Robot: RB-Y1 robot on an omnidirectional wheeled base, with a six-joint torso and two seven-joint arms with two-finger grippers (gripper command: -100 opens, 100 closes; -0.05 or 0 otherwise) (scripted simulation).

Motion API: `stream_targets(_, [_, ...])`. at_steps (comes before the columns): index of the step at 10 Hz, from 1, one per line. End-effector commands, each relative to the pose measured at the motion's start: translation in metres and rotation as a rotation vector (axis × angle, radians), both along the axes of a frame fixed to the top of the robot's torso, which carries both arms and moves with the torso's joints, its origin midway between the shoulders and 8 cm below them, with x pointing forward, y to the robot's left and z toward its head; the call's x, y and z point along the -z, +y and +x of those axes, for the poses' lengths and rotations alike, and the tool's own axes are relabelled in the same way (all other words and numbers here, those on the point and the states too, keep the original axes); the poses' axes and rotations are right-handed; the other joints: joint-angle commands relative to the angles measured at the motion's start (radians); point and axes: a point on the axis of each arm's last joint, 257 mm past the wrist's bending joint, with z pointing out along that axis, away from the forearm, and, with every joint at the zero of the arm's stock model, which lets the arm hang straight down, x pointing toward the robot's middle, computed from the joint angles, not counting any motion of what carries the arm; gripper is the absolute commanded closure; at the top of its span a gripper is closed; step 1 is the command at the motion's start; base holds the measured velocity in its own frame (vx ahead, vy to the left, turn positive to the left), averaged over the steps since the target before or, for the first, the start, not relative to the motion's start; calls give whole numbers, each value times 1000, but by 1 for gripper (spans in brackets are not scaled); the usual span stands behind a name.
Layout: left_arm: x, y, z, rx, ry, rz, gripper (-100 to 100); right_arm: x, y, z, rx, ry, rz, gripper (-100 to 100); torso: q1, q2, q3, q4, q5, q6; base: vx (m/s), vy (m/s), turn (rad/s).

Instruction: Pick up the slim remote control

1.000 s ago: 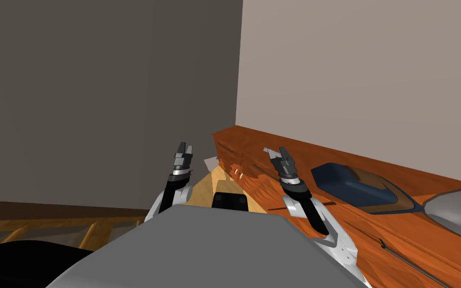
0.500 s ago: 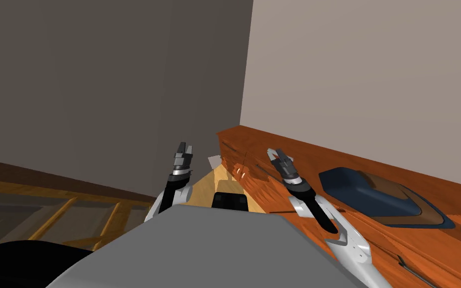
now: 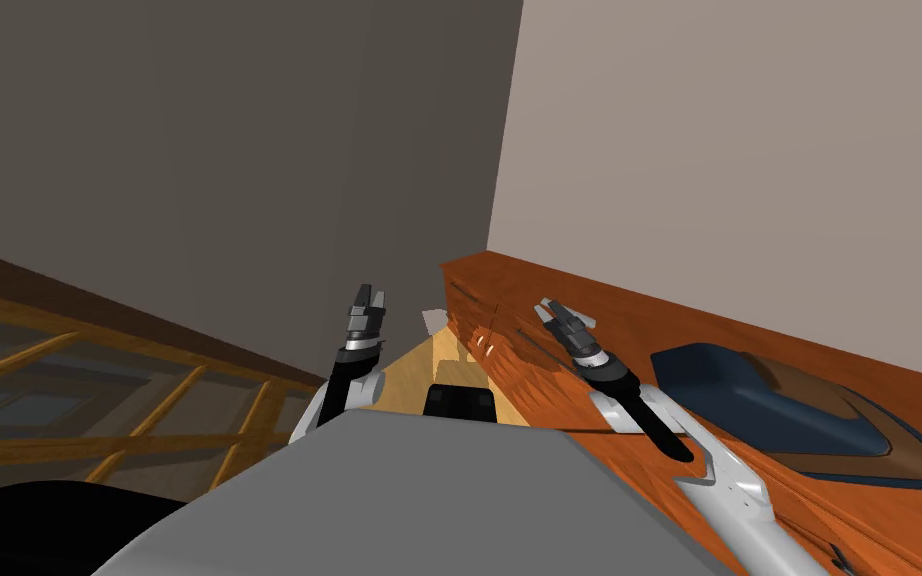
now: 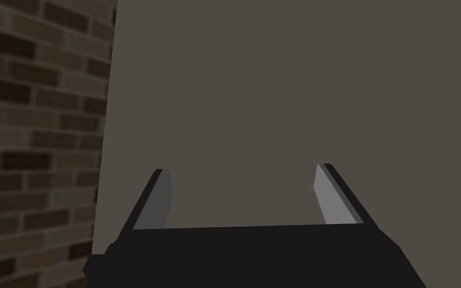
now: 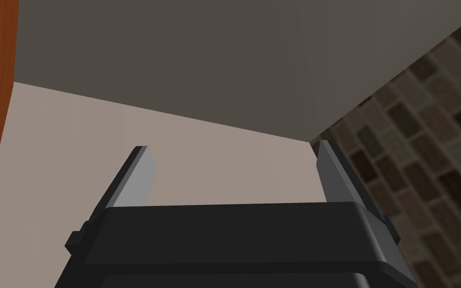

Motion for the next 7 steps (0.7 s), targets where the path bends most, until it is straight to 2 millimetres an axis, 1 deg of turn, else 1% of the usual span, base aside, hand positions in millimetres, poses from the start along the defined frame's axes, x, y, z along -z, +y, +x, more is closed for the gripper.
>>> stream_targets(1, [0, 0, 0, 0, 0, 0, 0, 4, -2, 1, -21, 15, -41, -100, 0, 0, 0, 0, 0, 0, -52, -9, 126])
stream_targets(2, [0, 0, 0, 0, 0, 0, 0, 4, -1, 1, -26, 17, -52, -100, 0, 0, 0, 0, 0, 1, -22, -9, -4])
stream_targets(3, [0, 0, 0, 0, 0, 0, 0, 11, -9, 4, -33, 38, -84, -100, 0, -1, -1, 0, 0, 1, -35, -6, 180])
stream_targets(4, [0, 0, 0, 0, 0, 0, 0, 11, -7, 4, -46, 43, -111, -100, 0, -1, -1, 0, 0, 0, -40, -11, 128])
stream_targets(5, [0, 0, 0, 0, 0, 0, 0, 18, -17, 7, -48, 64, -139, -100, 0, -1, 0, 0, 0, 1, -52, -16, 244])
stream_targets(6, [0, 0, 0, 0, 0, 0, 0, 18, -16, 7, -61, 69, -167, -100, -1, 0, 0, 0, 0, 0, -47, -14, 112])
stream_targets(7, [0, 0, 0, 0, 0, 0, 0, 18, -15, 8, -68, 71, -180, -100, -1, 0, 0, 0, 0, 1, -20, 0, -31])
